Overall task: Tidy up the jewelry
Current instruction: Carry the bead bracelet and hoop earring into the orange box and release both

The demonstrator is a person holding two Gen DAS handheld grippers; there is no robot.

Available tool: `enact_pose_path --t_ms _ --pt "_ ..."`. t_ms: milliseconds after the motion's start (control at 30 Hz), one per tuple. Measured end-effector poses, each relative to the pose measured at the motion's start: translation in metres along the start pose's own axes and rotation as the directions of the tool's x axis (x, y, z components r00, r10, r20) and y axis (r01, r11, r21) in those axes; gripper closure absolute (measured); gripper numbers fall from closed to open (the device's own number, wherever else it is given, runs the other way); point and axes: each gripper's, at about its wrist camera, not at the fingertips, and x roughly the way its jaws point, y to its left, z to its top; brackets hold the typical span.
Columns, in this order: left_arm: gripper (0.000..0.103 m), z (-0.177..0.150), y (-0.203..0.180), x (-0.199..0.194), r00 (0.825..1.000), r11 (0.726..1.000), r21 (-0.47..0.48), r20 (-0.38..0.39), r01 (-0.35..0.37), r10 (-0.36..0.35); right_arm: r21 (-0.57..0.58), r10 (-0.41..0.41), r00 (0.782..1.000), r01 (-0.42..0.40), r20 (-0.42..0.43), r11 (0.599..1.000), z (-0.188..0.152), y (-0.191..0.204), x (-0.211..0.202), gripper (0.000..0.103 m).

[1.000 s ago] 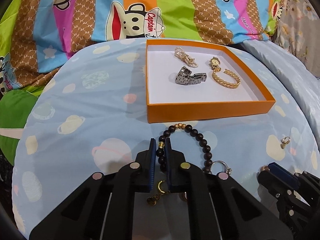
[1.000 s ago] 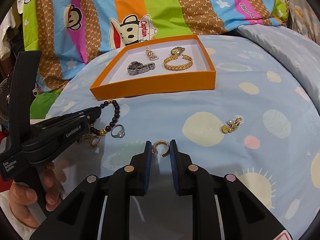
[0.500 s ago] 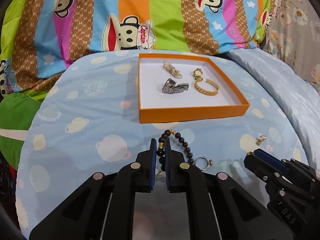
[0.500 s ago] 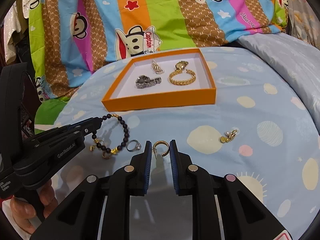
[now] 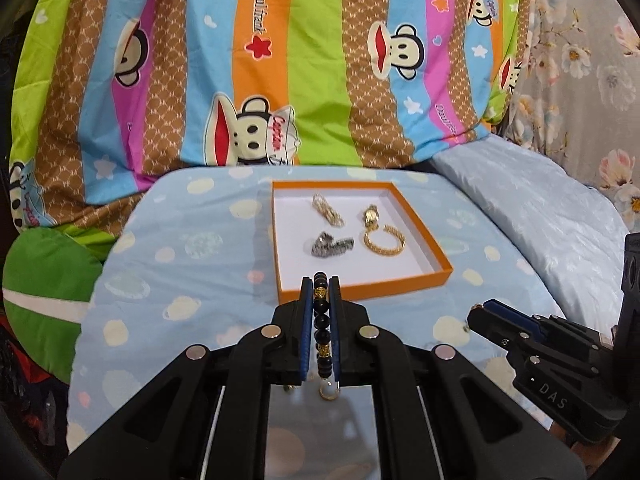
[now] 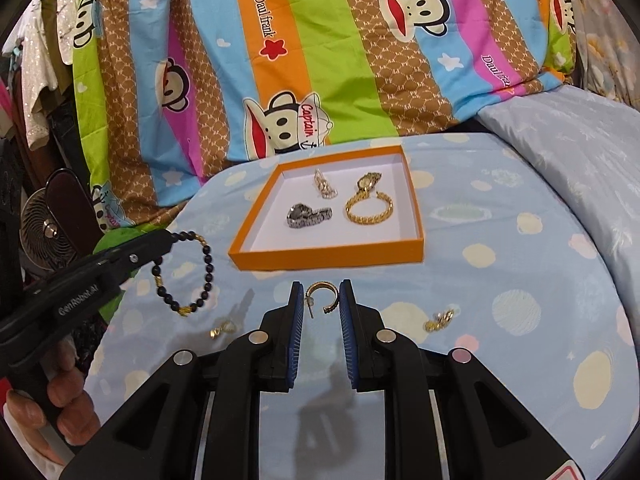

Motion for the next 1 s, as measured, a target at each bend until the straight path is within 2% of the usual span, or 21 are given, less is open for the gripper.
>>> enact_pose_path --t_ms 233,500,733,1000 --pt "0.096 0.041 -0.004 0.008 0.997 0.999 0.042 0.067 -0.032 0.030 -0.004 0.007 0.999 -0.007 0.035 1.000 0.042 -0.011 0.018 0.086" --pt "0.096 0.079 -0.009 0.025 0.995 1.000 0.021 0.102 -0.003 0.001 -0.018 -0.008 0.998 0.009 0.063 1.000 0.070 -0.014 0.035 0.086" --pt "0.096 0.078 -0.009 0.038 0.996 1.000 0.010 0.086 0.016 -0.017 -0.027 -0.011 0.998 0.012 0.057 1.000 0.072 -0.014 0.048 0.086" --pt "0.096 0.066 -0.004 0.088 0.999 0.999 -0.027 -0.001 0.037 -0.038 -0.026 -0.056 0.998 0.055 -0.017 0.998 0.066 -0.022 0.089 0.086"
